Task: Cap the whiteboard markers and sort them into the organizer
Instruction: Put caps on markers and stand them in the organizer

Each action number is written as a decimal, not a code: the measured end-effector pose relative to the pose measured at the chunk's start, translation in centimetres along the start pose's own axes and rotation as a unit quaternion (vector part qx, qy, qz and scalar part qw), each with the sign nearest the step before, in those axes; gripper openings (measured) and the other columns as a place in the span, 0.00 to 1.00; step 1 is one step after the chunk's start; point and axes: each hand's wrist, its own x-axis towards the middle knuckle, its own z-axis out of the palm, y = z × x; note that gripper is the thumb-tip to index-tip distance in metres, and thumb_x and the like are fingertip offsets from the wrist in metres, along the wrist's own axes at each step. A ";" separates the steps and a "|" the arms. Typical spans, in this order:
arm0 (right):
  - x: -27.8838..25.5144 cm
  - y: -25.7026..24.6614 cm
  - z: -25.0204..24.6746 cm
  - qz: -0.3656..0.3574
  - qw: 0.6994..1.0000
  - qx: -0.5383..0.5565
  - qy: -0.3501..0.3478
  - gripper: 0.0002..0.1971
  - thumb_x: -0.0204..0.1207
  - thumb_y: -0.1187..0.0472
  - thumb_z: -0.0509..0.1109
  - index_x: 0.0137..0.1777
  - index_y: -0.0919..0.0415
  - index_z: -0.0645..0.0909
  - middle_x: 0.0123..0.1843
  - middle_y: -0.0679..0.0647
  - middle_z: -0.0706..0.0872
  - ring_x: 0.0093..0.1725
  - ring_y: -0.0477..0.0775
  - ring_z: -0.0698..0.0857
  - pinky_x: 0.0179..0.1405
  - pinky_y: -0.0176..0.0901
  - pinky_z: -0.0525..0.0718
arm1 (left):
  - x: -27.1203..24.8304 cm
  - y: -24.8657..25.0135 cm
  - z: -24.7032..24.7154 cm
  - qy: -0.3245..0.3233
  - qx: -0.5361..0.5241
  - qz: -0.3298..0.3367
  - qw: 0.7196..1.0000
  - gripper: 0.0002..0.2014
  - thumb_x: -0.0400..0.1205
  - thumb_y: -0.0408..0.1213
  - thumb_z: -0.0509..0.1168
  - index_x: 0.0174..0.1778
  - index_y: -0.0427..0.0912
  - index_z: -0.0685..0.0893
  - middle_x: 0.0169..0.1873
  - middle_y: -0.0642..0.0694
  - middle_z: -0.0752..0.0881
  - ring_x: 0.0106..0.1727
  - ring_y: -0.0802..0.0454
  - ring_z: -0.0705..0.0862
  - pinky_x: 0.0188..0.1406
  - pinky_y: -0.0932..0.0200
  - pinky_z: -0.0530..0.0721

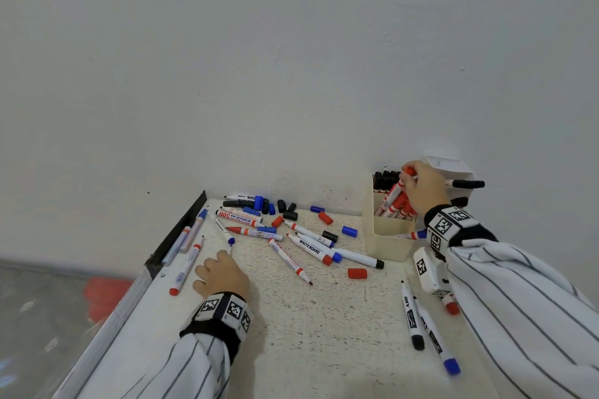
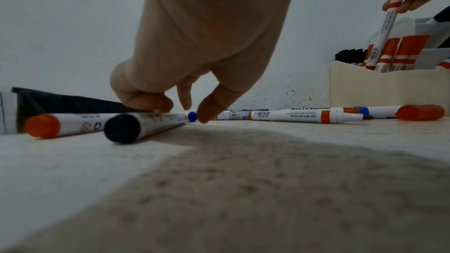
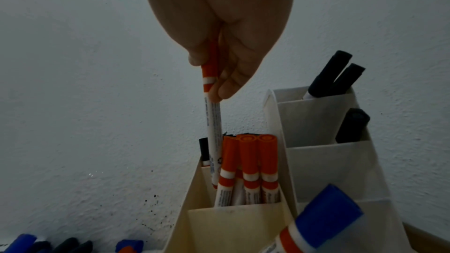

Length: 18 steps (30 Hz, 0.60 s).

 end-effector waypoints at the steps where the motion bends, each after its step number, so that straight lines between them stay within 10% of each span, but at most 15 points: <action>1: 0.0 0.0 0.2 -0.004 1.000 -0.008 -0.005 0.13 0.82 0.62 0.60 0.62 0.66 0.77 0.59 0.62 0.79 0.54 0.54 0.78 0.52 0.39 0.74 | 0.0 0.0 0.0 0.001 0.006 0.002 1.000 0.19 0.82 0.39 0.56 0.70 0.45 0.66 0.68 0.40 0.71 0.70 0.42 0.68 0.67 0.46 0.69; 7: 0.1 0.8 1.4 0.018 0.999 0.022 -0.015 0.12 0.79 0.69 0.63 0.62 0.63 0.72 0.55 0.63 0.80 0.44 0.54 0.78 0.32 0.32 0.74 | -0.2 -0.1 -0.2 -0.030 -0.075 0.009 0.997 0.20 0.83 0.37 0.58 0.70 0.45 0.65 0.66 0.39 0.71 0.66 0.42 0.71 0.63 0.47 0.74; 13: -0.2 1.9 2.5 0.004 1.000 -0.008 -0.027 0.08 0.78 0.68 0.65 0.56 0.66 0.76 0.53 0.63 0.84 0.44 0.51 0.78 0.41 0.37 0.73 | -0.1 0.6 -0.5 0.022 -0.325 0.058 0.944 0.23 0.80 0.24 0.60 0.71 0.40 0.67 0.60 0.36 0.76 0.55 0.47 0.76 0.53 0.58 0.76; 18: 0.2 2.6 3.3 0.012 0.995 -0.087 -0.041 0.11 0.80 0.62 0.63 0.60 0.62 0.79 0.54 0.61 0.85 0.53 0.60 0.82 0.53 0.49 0.81 | 0.3 1.2 -0.2 0.016 -0.445 0.067 0.893 0.23 0.82 0.28 0.60 0.73 0.46 0.66 0.68 0.41 0.76 0.66 0.45 0.78 0.66 0.46 0.78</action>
